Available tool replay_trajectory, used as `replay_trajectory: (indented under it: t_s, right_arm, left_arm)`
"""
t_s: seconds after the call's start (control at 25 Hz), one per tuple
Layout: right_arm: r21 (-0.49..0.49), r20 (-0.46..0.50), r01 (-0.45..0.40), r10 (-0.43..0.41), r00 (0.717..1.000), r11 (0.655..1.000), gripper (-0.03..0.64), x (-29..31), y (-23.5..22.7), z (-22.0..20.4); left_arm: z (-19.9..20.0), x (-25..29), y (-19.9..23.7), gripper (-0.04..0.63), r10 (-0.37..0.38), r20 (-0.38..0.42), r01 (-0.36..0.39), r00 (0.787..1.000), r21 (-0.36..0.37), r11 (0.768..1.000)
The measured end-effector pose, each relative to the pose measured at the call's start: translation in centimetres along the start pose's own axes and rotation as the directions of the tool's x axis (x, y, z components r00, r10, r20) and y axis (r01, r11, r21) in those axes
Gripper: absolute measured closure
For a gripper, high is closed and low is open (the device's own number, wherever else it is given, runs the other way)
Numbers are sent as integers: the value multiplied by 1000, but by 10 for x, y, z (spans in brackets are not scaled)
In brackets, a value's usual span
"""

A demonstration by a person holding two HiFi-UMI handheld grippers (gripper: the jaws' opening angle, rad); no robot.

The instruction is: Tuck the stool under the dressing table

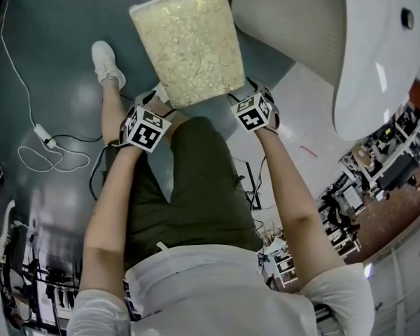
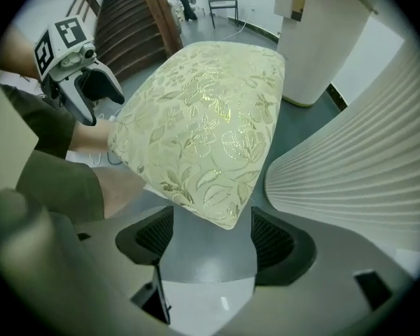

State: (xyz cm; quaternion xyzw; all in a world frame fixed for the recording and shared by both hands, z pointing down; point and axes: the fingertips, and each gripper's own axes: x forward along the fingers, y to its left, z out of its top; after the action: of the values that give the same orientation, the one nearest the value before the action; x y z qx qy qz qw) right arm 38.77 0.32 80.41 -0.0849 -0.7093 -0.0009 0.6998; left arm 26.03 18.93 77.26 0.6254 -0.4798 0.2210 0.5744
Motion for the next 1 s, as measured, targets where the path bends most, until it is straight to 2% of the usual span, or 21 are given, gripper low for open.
replay_trajectory:
  t_s: [0.12, 0.28, 0.52, 0.8, 1.0]
  right_arm:
    - [-80, -39, 5, -8, 999, 997, 262, 9, -6, -7]
    - [-117, -60, -7, 0, 998, 993, 266, 18, -8, -7]
    - [-110, -84, -15, 6, 996, 994, 264, 29, -7, -2]
    - [-88, -137, 12, -24, 990, 996, 271, 28, -7, -3]
    - [-56, -155, 4, -13, 988, 998, 275, 24, -2, -3]
  left_arm:
    - [-3, 17, -5, 262, -14, -14, 15, 1000, 8, 1000]
    - [-5, 34, -9, 262, -32, -26, 31, 999, -5, 999]
    - [-9, 53, -11, 262, -61, -72, 61, 995, -10, 998]
    - [-6, 51, -10, 262, -63, -72, 64, 995, 5, 998]
    - [-5, 46, -8, 267, -60, -55, 60, 997, -2, 998]
